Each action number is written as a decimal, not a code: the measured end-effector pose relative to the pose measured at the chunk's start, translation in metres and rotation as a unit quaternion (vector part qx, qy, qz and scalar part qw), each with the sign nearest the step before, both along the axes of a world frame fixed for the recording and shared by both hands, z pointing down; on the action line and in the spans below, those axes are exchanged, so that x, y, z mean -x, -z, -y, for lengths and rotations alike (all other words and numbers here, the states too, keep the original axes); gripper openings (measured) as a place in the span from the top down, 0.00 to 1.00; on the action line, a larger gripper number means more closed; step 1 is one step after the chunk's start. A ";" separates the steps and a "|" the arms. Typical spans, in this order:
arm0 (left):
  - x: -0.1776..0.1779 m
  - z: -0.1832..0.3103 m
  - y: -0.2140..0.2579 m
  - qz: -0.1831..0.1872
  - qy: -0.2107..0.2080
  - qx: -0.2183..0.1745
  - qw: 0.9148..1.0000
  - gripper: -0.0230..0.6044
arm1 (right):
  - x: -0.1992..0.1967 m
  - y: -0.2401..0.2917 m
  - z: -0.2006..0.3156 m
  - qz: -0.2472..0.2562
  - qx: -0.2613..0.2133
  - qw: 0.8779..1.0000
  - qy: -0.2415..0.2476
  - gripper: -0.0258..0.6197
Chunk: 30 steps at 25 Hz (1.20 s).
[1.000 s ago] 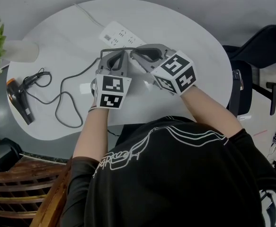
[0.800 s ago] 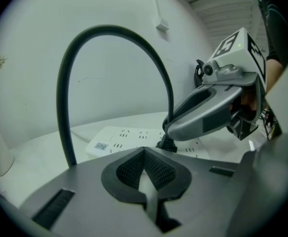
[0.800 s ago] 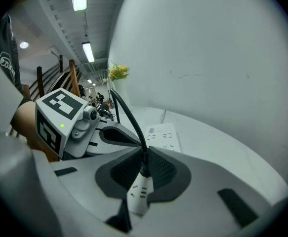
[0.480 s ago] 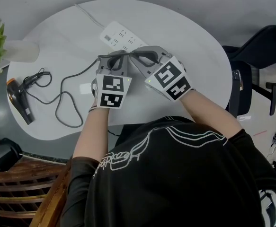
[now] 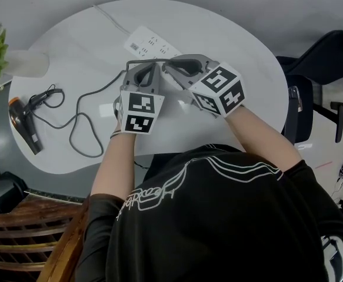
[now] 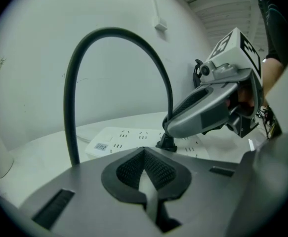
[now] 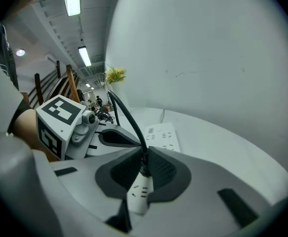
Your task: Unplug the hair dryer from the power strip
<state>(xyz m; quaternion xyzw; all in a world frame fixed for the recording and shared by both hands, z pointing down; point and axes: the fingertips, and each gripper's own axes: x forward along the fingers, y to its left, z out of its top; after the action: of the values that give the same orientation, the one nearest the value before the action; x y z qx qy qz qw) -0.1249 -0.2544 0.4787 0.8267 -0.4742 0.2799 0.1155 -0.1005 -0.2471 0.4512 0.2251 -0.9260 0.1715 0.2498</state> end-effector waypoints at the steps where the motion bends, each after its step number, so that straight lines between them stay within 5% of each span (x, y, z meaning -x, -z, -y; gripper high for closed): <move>1: -0.001 0.000 0.000 0.001 0.001 0.000 1.000 0.96 | 0.001 0.001 -0.001 -0.006 -0.009 1.000 0.003 0.92; 8: 0.000 0.001 0.000 0.007 0.004 0.003 1.000 0.96 | 0.007 0.003 -0.006 -0.047 -0.063 0.997 0.028 0.92; 16: -0.003 0.003 0.000 0.006 0.004 0.004 1.000 0.96 | -0.006 -0.001 0.004 0.011 0.014 1.000 -0.012 0.92; 22: -0.004 0.003 0.000 0.010 0.006 0.004 1.000 0.96 | 0.003 0.004 -0.004 -0.043 -0.058 0.997 0.021 0.92; 26: -0.003 0.002 0.000 0.008 0.008 0.004 1.000 0.96 | 0.004 0.002 -0.006 -0.054 -0.065 0.996 0.033 0.92; 30: -0.005 0.002 0.000 0.009 0.003 0.004 1.000 0.96 | -0.011 0.016 0.011 0.031 -0.012 0.999 -0.014 0.92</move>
<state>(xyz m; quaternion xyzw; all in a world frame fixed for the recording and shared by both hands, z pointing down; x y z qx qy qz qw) -0.1198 -0.2567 0.4791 0.8221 -0.4767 0.2890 0.1155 -0.0897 -0.2580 0.4353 0.2354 -0.9321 0.1706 0.2161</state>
